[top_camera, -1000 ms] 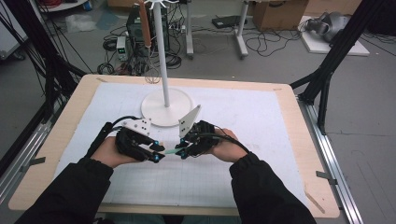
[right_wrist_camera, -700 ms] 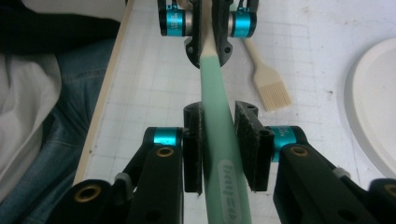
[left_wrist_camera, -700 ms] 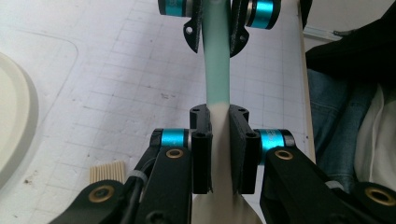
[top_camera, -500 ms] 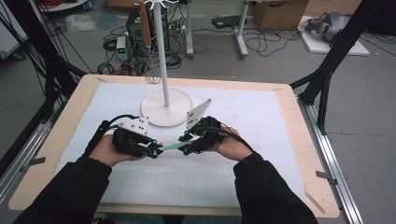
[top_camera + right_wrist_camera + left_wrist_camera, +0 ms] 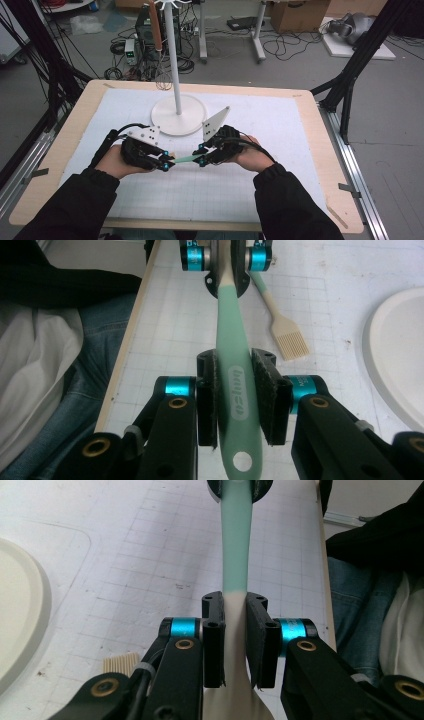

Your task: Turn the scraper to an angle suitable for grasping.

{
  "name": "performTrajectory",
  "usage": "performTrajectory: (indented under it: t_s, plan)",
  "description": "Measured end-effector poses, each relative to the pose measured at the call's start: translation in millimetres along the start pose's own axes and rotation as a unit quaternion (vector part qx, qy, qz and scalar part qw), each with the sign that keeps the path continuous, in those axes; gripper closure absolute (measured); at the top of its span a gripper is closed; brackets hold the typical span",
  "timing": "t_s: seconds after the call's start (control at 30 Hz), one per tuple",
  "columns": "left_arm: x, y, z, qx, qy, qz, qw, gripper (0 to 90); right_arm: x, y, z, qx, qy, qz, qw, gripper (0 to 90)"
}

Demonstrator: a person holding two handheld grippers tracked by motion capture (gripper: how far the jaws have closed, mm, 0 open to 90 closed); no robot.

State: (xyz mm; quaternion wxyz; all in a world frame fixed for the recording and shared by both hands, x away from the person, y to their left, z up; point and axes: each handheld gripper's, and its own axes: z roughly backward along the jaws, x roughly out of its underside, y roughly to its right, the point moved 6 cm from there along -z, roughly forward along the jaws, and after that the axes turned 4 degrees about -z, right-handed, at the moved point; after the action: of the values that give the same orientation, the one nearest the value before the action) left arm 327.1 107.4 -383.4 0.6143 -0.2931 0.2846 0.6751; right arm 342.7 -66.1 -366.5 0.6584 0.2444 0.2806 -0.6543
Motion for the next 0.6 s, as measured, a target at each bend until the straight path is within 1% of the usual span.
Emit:
performTrajectory:
  t_s: [0.03,0.07,0.13,0.17,0.23,0.27,0.3,0.33,0.37,0.4,0.43,0.47,0.53,0.57,0.6]
  plan:
    - [0.2,0.0,-0.8,0.003,-0.002,0.001,1.0000,78.4,0.0,-0.4,0.2,0.002,-0.004,0.002,1.0000,73.6]
    - [0.5,0.2,-1.5,0.006,-0.003,0.003,1.0000,78.3,-0.5,-0.9,-0.1,0.004,-0.006,0.010,0.9999,73.7]
    - [1.2,0.5,-2.8,0.008,-0.008,0.003,0.9999,78.7,-0.6,-2.3,-0.4,0.007,-0.013,0.014,0.9998,73.6]
    - [1.4,0.8,-3.3,0.005,-0.009,-0.002,0.9999,79.3,-1.0,-2.4,-0.8,0.008,-0.012,0.017,0.9998,73.5]
    - [1.0,0.6,-2.1,-0.006,-0.008,-0.006,0.9999,80.0,-0.4,-1.7,-1.3,0.007,-0.013,0.007,0.9999,72.5]
    - [0.7,-0.3,-1.0,-0.012,-0.007,-0.007,0.9999,80.3,-0.2,0.6,-1.3,0.012,-0.005,-0.007,0.9999,70.0]
    - [0.3,-1.3,0.9,-0.021,-0.006,-0.007,0.9997,80.4,-0.3,3.5,-0.9,0.017,0.005,-0.013,0.9997,67.7]
    - [0.4,-2.1,2.7,-0.029,-0.003,-0.007,0.9996,80.4,0.2,5.8,0.3,0.015,0.017,-0.032,0.9992,59.6]
    - [0.5,-3.4,5.3,-0.035,-0.001,-0.007,0.9993,80.3,1.2,9.1,1.7,0.022,0.027,-0.050,0.9981,54.8]
    - [0.2,-4.1,7.4,-0.043,0.006,-0.003,0.9990,80.3,3.1,12.2,3.6,0.030,0.032,-0.064,0.9970,55.1]
    - [0.1,-5.2,9.8,-0.050,0.010,0.000,0.9987,80.3,4.6,14.5,5.7,0.036,0.043,-0.072,0.9959,55.1]
    - [-0.2,-6.6,12.1,-0.055,0.016,0.002,0.9984,80.3,6.0,15.6,7.9,0.038,0.054,-0.085,0.9942,54.8]
    - [-0.5,-8.8,15.3,-0.060,0.021,0.007,0.9979,80.3,8.0,17.9,11.0,0.036,0.071,-0.105,0.9913,54.9]
    - [-0.7,-9.5,15.7,-0.063,0.024,0.009,0.9977,80.3,8.6,18.1,11.8,0.035,0.073,-0.114,0.9901,54.9]
    - [-0.5,-9.6,15.8,-0.066,0.023,0.012,0.9975,80.3,8.5,19.4,12.2,0.036,0.078,-0.117,0.9894,55.3]
